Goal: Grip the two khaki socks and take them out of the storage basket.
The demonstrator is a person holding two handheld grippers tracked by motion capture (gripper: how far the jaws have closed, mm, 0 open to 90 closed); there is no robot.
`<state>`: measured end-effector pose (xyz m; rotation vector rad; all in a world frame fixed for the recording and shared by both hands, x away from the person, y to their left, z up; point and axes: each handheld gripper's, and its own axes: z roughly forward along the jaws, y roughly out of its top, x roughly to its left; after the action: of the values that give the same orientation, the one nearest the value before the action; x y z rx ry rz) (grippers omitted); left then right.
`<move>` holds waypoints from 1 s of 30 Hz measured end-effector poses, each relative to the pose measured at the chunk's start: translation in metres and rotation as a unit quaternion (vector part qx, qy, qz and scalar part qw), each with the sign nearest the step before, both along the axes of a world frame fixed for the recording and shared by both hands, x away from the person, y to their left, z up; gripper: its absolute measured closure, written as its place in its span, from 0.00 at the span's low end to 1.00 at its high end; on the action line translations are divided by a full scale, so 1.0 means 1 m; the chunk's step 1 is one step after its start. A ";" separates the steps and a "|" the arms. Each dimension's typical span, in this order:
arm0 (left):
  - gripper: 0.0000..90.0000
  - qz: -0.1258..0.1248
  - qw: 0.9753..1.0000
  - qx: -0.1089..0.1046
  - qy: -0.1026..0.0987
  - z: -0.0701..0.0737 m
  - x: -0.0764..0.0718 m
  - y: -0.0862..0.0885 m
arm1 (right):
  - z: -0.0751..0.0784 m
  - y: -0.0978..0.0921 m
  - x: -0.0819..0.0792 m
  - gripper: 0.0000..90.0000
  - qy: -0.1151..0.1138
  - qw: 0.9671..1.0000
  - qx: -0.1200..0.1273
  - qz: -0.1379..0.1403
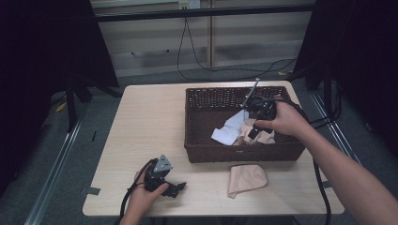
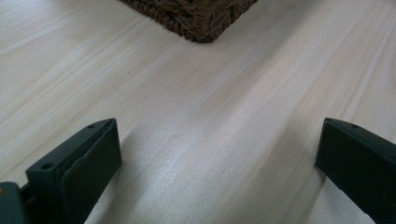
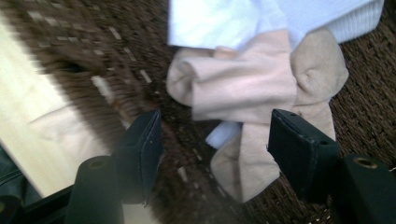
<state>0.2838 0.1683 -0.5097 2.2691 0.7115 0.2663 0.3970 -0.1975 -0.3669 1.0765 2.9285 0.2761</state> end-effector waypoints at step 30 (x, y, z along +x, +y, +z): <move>0.00 0.000 1.000 0.001 0.000 0.000 0.000 0.000 | -0.071 0.004 0.022 0.44 0.005 1.000 -0.017 -0.011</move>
<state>0.2837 0.1684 -0.5095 2.2702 0.7114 0.2664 0.4187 -0.1940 -0.4374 1.1081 2.9166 0.2207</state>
